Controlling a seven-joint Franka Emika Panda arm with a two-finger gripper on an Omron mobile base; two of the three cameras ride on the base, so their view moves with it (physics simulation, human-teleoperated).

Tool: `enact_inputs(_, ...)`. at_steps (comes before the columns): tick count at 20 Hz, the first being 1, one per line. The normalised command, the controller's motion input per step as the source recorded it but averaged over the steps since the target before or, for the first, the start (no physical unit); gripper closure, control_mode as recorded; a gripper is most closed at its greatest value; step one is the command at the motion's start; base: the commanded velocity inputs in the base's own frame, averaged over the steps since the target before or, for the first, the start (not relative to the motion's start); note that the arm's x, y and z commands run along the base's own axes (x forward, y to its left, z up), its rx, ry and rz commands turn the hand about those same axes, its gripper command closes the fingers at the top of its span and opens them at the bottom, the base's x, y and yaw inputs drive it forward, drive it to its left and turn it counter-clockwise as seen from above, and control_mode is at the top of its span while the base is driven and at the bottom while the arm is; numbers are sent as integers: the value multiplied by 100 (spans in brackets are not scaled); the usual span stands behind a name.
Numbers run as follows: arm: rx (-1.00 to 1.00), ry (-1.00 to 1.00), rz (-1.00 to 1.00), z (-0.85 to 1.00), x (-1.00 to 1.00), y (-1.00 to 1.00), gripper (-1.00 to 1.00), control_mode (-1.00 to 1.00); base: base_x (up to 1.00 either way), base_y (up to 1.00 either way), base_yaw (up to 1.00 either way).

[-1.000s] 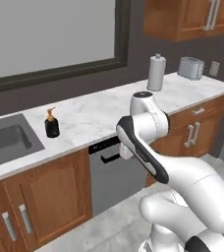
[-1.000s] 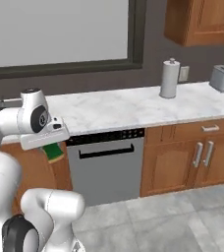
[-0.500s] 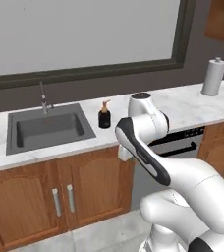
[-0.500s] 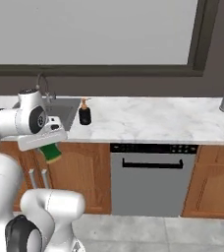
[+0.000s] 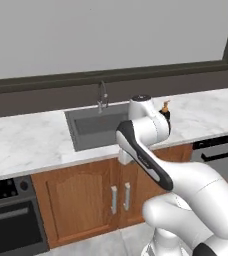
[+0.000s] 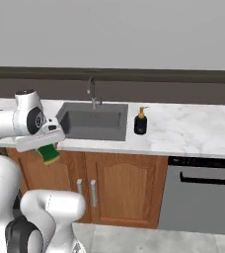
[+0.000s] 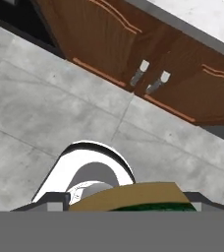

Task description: Restock the sink supplies by placing the sponge and soap dispenser on the counter and next to the sink. Make sure the soap dispenser is upright.

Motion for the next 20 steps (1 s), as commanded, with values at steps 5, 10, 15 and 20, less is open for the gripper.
enact_inputs(5,0,0,0,0,0,0,100,100,58,100,10)
enact_inputs(10,0,0,0,0,0,0,100,100,62,47,11)
enact_inputs(15,0,0,6,0,22,0,100,-100,43,0,8)
enact_inputs(20,1,1,15,-13,63,0,100,-100,0,0,0)
